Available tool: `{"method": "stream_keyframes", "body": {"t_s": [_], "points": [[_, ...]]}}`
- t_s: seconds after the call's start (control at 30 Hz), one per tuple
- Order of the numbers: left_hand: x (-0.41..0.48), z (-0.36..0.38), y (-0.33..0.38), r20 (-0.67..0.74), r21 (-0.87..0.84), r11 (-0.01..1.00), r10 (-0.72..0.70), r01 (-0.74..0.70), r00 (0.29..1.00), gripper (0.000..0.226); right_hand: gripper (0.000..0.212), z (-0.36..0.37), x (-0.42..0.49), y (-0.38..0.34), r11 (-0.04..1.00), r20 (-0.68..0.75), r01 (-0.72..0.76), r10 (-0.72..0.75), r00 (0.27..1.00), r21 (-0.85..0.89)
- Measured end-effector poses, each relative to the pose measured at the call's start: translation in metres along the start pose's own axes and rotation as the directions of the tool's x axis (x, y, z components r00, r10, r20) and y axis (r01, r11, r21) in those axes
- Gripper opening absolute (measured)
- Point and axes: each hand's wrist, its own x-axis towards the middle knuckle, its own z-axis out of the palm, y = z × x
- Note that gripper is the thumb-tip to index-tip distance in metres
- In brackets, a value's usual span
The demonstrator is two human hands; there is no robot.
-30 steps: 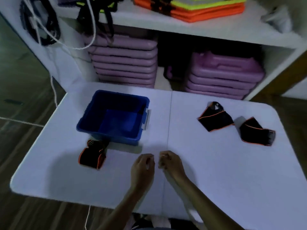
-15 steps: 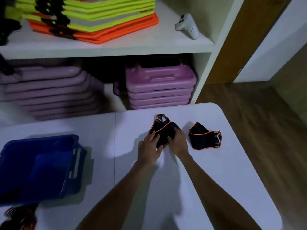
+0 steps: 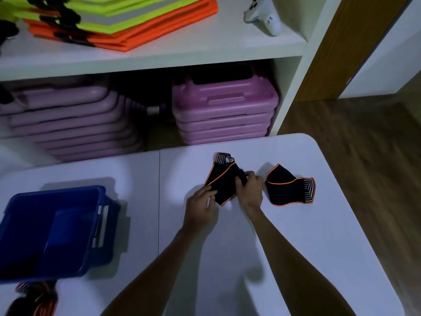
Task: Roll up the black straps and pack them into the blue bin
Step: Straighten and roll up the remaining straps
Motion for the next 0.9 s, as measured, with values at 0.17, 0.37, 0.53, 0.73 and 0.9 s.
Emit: {"method": "stream_keyframes", "body": {"t_s": [0.17, 0.37, 0.53, 0.73, 0.9], "points": [[-0.008, -0.022, 0.021, 0.116, -0.496, 0.797, -0.331, 0.343, 0.936, 0.025, 0.037, -0.006, -0.047, 0.001, 0.920, -0.003, 0.224, -0.235, 0.972, 0.321], [-0.043, -0.050, 0.012, 0.403, -0.639, 0.443, -0.502, 0.628, 0.765, 0.038, 0.041, -0.001, -0.118, 0.023, 0.873, 0.249, 0.393, -0.465, 0.850, 0.288], [-0.102, -0.050, -0.021, 0.321, -0.397, 0.755, -0.419, 0.522, 0.849, 0.024, 0.041, 0.004, -0.155, 0.046, 0.928, 0.476, 0.263, -0.362, 0.801, 0.263], [-0.126, -0.046, -0.033, 0.242, 0.055, 0.992, -0.124, 0.114, 0.962, 0.033, 0.031, 0.008, -0.169, 0.059, 0.950, 0.375, 0.248, -0.303, 0.876, 0.188], [-0.153, -0.047, -0.044, 0.239, 0.173, 0.983, -0.098, 0.057, 0.966, 0.043, 0.045, 0.014, -0.157, 0.066, 0.916, 0.272, 0.389, -0.352, 0.896, -0.096]]}}
